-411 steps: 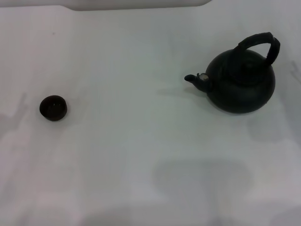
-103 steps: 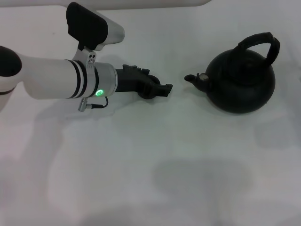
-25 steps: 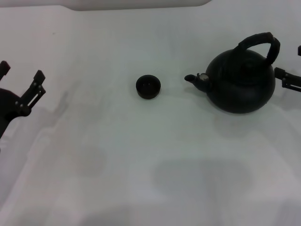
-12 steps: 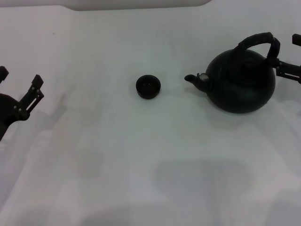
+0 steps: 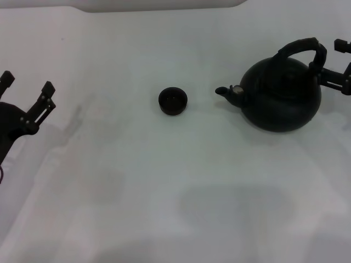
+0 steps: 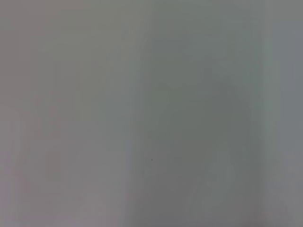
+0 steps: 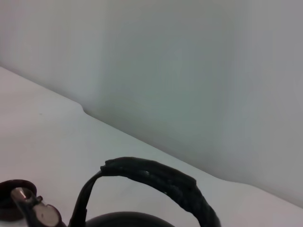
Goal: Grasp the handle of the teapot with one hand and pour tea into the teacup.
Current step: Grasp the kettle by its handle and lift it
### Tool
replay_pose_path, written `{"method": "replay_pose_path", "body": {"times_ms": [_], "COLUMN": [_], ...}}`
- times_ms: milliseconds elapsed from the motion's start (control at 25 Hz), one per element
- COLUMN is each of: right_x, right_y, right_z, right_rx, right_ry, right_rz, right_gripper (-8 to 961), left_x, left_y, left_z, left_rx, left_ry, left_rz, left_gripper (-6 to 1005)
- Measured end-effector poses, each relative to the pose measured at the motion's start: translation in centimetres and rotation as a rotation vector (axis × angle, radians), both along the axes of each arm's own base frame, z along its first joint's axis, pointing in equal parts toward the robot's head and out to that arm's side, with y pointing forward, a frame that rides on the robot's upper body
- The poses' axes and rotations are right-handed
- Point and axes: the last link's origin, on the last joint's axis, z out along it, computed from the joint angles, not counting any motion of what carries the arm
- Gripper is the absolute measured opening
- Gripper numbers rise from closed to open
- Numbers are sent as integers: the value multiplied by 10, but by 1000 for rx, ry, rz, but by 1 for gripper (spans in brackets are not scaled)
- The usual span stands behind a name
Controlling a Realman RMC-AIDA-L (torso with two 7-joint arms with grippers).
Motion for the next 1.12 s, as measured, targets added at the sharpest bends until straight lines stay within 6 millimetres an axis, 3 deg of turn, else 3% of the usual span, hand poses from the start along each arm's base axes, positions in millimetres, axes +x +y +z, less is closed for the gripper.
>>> {"method": "replay_pose_path", "body": {"times_ms": [600,800,1000,1120], "right_x": [-1,-1,-2,-3], "right_y": [5,5,5,4], "right_z": [-2,-4,-7,-9], "right_rx": [4,-4,-12,-16], "right_ry": [-10,-11,-15,-27], "right_rz": [6,7,14,26], "right_gripper": [716,536,482,322], "left_x": [0,0,0,-1], "left_y": [1,1,0,0], "left_z": [-1,-1,-1,-1], "left_rx": [-5,-10,-11,-12], "left_ry": [-2,-1,-1,-1], "left_rz": [5,4,3,4], "left_gripper": [874,873,873,872]}}
